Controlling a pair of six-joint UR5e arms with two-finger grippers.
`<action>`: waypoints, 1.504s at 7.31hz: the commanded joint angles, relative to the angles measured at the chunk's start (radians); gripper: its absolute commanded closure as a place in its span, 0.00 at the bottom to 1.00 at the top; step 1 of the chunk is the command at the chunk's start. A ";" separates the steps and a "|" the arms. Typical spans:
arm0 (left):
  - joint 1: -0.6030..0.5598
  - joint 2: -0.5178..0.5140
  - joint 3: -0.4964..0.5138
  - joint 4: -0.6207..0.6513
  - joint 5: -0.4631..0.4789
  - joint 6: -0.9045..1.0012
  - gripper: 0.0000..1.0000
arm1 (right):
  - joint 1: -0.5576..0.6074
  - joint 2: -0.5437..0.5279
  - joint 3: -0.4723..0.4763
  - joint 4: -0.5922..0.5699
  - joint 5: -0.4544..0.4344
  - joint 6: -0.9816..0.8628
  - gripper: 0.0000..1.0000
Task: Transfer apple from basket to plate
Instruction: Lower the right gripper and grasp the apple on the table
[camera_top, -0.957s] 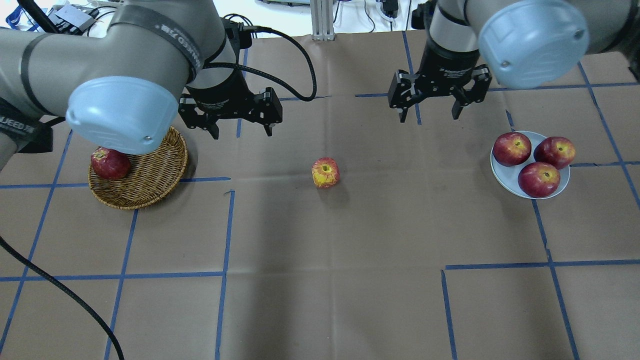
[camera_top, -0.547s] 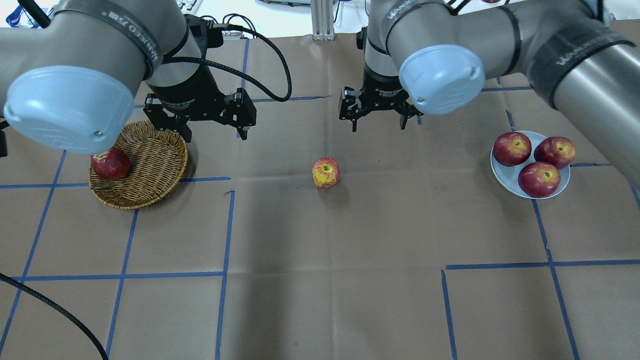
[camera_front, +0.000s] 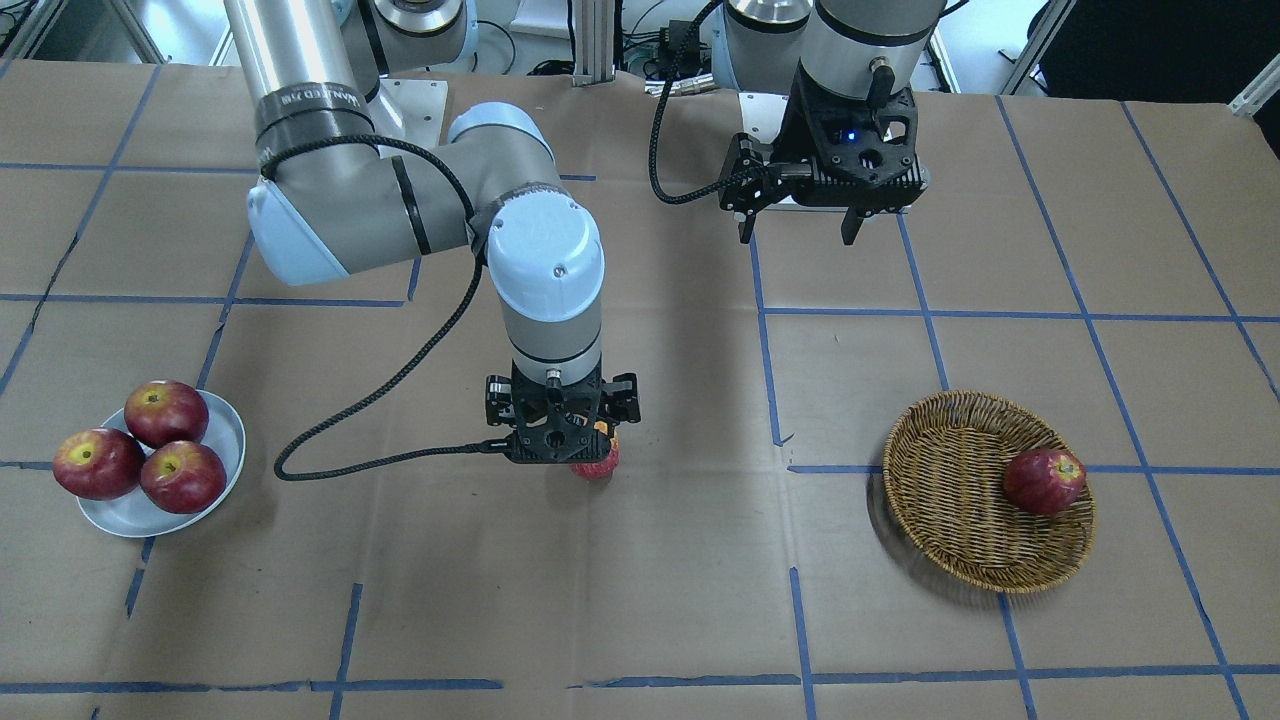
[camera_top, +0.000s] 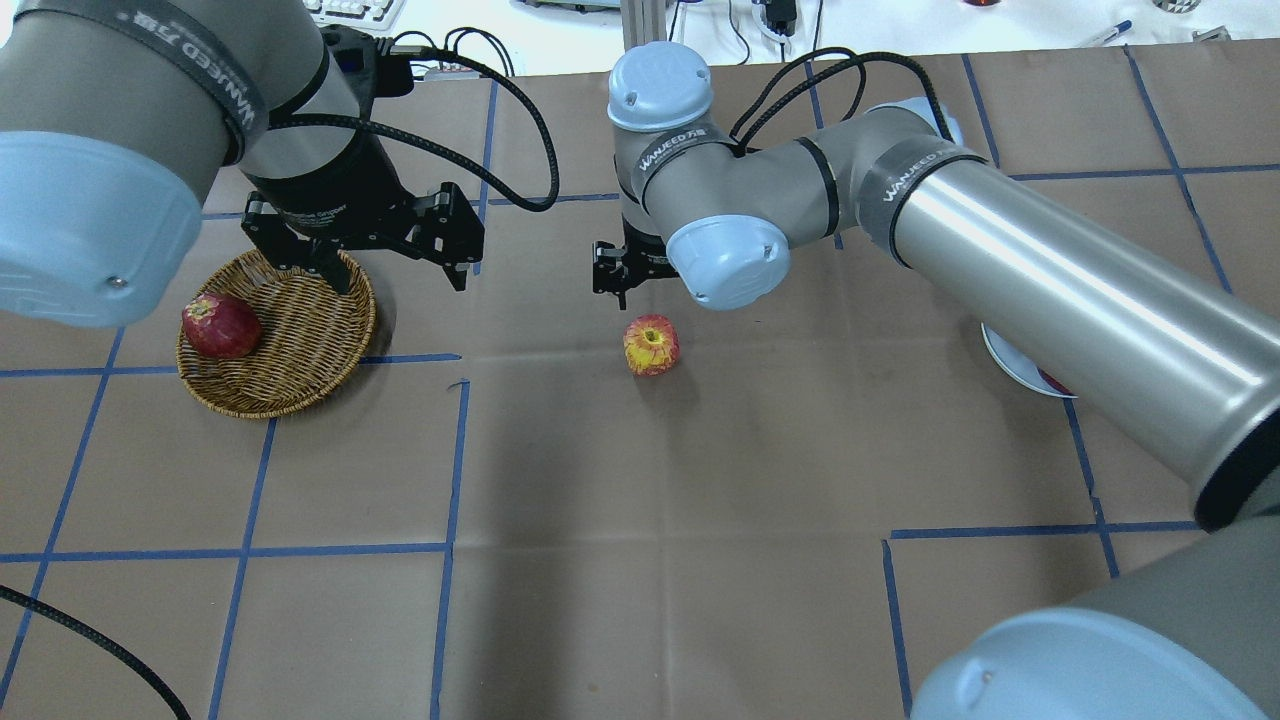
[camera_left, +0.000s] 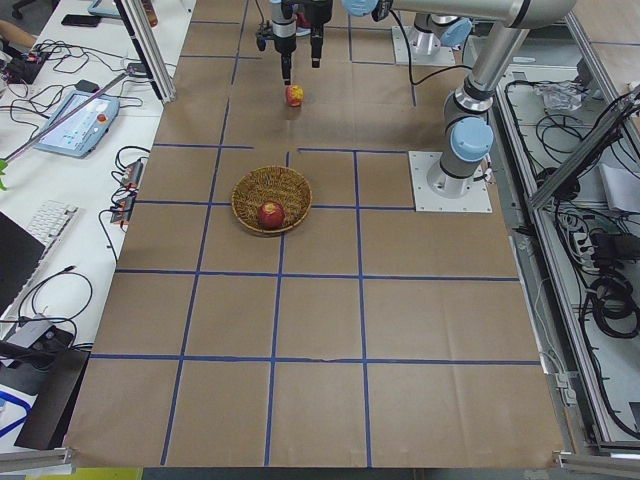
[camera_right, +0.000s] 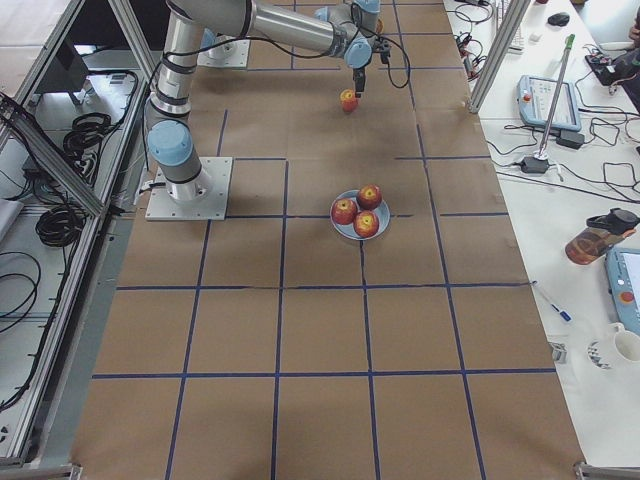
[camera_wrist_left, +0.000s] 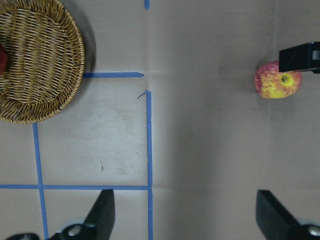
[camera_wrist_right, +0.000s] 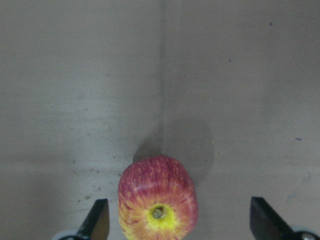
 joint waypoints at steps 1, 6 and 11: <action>0.026 0.001 0.000 0.007 -0.001 0.036 0.01 | 0.011 0.033 0.005 -0.013 0.000 0.000 0.00; 0.033 0.004 0.000 0.005 0.001 0.066 0.01 | 0.013 0.085 0.056 -0.088 0.000 0.008 0.02; 0.033 0.003 -0.002 0.001 0.001 0.066 0.01 | -0.004 0.057 0.024 -0.088 -0.009 0.005 0.51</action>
